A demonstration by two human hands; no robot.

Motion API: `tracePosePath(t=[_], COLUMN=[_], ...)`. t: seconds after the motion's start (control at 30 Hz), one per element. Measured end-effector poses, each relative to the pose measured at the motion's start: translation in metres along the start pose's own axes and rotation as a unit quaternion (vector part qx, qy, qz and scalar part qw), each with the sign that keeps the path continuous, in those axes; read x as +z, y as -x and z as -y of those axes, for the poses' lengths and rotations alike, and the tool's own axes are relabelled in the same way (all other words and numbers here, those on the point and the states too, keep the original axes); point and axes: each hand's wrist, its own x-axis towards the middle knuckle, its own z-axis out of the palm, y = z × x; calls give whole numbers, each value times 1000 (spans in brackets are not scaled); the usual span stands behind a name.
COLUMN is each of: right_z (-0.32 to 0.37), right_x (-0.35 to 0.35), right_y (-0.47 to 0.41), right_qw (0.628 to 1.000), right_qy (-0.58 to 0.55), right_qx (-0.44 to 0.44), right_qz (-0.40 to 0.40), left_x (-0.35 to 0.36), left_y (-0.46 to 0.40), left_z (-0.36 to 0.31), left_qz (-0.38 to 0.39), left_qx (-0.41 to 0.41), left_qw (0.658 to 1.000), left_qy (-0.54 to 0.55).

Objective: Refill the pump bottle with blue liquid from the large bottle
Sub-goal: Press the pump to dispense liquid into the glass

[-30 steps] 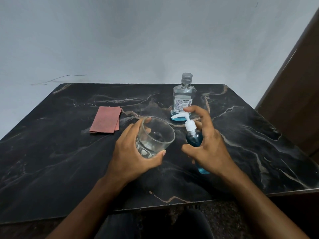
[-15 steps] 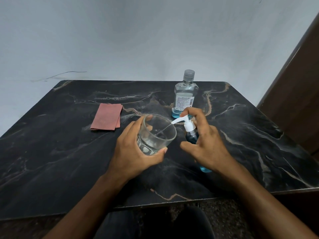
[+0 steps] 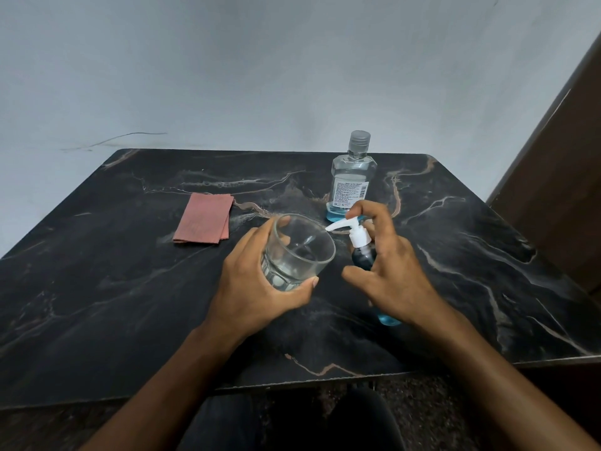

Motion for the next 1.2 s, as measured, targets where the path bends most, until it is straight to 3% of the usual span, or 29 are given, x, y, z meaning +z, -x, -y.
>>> tracePosePath(t=[1.2], right_z=[5], right_x=[4], right_y=[2], right_qw=[1000], right_qy=[-4], right_qx=[-2], right_qz=[12], left_x=[-1], left_y=[0], left_z=[-3], left_qz=[-12], left_qx=[0], left_qw=[1000], left_qy=[12])
